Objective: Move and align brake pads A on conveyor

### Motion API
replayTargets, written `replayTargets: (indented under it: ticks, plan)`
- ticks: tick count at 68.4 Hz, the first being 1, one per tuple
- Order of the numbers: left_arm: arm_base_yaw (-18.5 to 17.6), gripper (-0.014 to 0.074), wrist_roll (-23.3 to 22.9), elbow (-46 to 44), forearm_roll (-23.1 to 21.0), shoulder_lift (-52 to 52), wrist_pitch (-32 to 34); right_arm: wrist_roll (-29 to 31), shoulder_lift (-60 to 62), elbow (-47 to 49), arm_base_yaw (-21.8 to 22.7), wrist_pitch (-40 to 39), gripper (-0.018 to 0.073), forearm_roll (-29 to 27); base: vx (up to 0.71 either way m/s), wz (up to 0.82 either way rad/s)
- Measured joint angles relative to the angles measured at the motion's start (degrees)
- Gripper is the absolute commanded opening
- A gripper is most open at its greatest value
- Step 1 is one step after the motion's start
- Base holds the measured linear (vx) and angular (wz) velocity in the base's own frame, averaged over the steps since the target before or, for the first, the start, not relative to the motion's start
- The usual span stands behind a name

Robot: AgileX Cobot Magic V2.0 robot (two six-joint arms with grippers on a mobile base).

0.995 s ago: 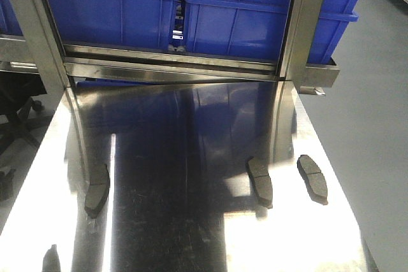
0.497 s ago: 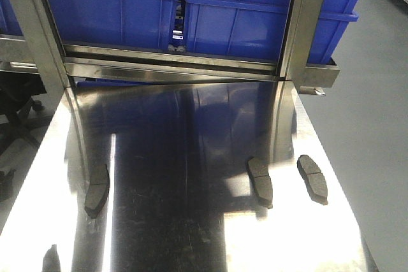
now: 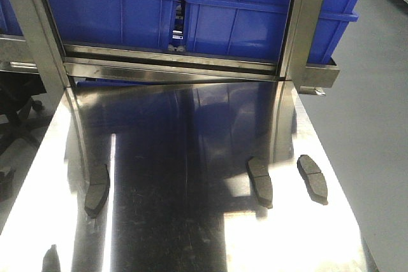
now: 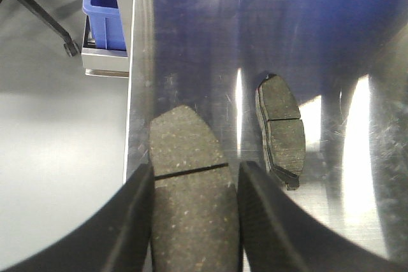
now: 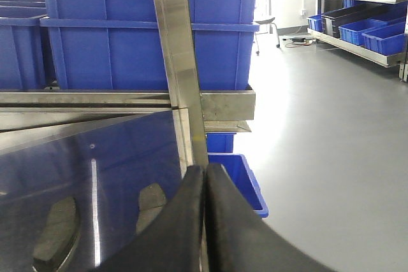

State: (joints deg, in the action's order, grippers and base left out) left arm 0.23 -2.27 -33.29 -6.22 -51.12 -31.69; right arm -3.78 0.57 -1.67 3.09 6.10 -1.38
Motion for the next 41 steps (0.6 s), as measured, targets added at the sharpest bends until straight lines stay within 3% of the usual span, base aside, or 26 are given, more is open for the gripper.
replayTargets:
  ticks: [33, 41]
  plan:
    - [0.0, 0.0177, 0.0, 0.0, 0.0, 0.0, 0.0, 0.06, 0.0, 0.0, 0.0, -1.28, -0.0006, 0.25, 0.0, 0.0]
    - [0.0, 0.0177, 0.0, 0.0, 0.0, 0.0, -0.05, 1.29, -1.73, 4.11, 0.0, 1.29, -0.0006, 1.38, 0.0, 0.0]
